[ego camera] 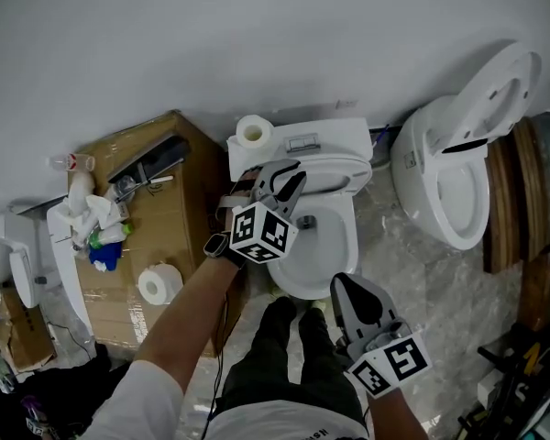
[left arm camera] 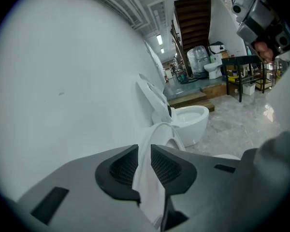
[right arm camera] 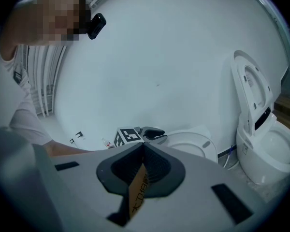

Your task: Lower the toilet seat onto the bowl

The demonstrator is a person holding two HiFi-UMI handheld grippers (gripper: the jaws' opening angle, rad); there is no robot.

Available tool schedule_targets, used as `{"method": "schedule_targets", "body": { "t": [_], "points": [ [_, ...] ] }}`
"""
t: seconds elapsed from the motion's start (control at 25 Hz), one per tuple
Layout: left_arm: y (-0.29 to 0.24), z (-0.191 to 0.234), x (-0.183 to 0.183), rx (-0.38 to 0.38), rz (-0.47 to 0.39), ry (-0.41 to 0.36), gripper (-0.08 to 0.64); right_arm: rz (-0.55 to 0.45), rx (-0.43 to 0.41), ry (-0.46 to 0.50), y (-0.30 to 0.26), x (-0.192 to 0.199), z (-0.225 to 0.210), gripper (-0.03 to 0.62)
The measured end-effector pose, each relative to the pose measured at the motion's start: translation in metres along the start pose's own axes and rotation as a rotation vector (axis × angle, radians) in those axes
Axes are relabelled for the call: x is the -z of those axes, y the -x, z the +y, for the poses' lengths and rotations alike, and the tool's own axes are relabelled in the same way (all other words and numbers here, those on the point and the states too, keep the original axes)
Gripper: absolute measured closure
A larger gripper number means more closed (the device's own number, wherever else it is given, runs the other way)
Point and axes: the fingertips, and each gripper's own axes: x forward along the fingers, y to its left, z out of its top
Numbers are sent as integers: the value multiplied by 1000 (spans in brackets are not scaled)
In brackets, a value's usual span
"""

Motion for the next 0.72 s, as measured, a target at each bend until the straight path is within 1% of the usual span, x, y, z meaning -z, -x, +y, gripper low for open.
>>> {"method": "schedule_targets", "body": {
  "t": [0.16, 0.24, 0.36, 0.48, 0.64, 0.72],
  "points": [
    [-8, 3, 8, -20, 27, -21, 486, 0, 2, -11, 1, -1, -4, 578],
    [-9, 5, 7, -33, 24, -29, 503, -1, 6, -19, 2, 0, -6, 578],
    [-8, 4, 7, -57, 17, -39, 508, 1, 11, -28, 3, 2, -10, 578],
    [-7, 2, 6, -74, 16, -27, 509, 4, 11, -34, 5, 5, -12, 578],
    [0, -7, 3, -54, 11, 6, 509, 2, 8, -42, 8, 8, -15, 578],
    [7, -16, 2, -34, 13, 7, 509, 0, 5, -47, 11, 8, -15, 578]
  ]
}}
